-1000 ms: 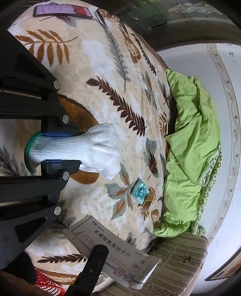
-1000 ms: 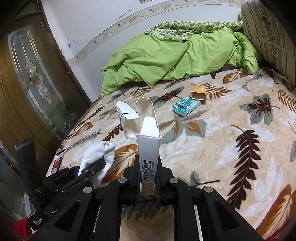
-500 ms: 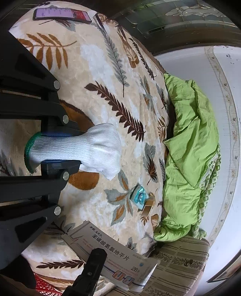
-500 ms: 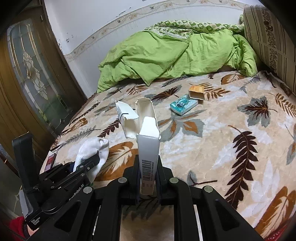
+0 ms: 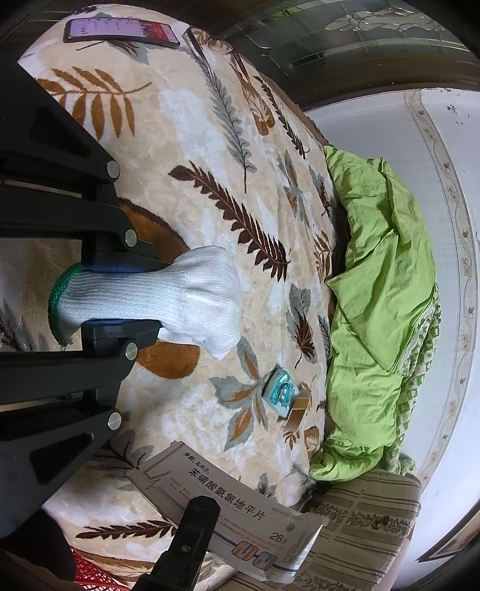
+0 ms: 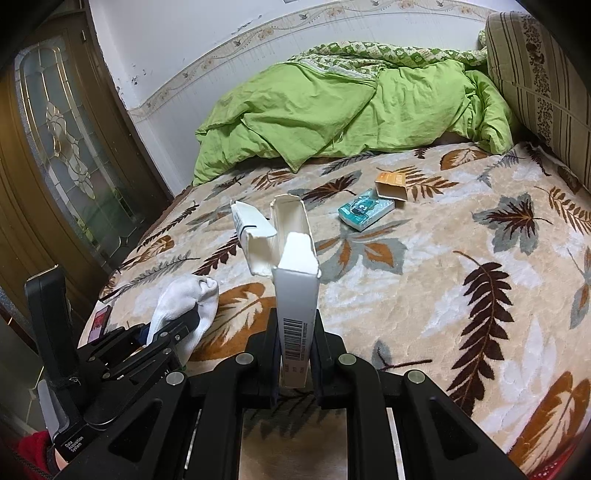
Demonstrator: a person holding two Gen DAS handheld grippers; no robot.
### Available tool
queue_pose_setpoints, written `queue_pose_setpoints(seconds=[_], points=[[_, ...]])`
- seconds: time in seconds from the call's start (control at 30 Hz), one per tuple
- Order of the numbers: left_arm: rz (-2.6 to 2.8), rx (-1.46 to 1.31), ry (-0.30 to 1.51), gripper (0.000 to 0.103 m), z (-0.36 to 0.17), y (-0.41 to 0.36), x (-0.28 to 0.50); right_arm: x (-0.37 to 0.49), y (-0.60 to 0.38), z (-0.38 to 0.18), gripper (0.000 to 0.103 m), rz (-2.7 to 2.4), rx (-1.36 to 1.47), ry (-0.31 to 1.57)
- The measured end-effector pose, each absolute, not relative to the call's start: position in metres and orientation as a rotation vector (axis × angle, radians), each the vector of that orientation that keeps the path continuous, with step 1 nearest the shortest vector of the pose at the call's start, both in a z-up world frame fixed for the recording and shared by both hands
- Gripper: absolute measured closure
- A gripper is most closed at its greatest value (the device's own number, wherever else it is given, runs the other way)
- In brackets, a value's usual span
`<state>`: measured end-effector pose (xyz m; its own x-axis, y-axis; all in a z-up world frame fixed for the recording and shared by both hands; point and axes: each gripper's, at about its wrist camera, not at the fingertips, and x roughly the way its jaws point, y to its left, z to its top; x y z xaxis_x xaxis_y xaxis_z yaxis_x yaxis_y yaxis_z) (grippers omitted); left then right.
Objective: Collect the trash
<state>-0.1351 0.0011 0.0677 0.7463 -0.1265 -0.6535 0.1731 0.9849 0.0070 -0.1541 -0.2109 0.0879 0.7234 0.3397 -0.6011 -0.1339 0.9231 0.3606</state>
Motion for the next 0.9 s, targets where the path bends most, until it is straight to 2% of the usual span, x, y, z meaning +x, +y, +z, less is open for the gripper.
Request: queue_pose_setpoints(seconds=[0.9], points=[[-0.184, 0.081, 0.713, 0.086, 0.0678, -0.0006, -0.1384, -0.1576, -0.2137, 0.0929, 0.089, 0.258, 0.315, 0.698]])
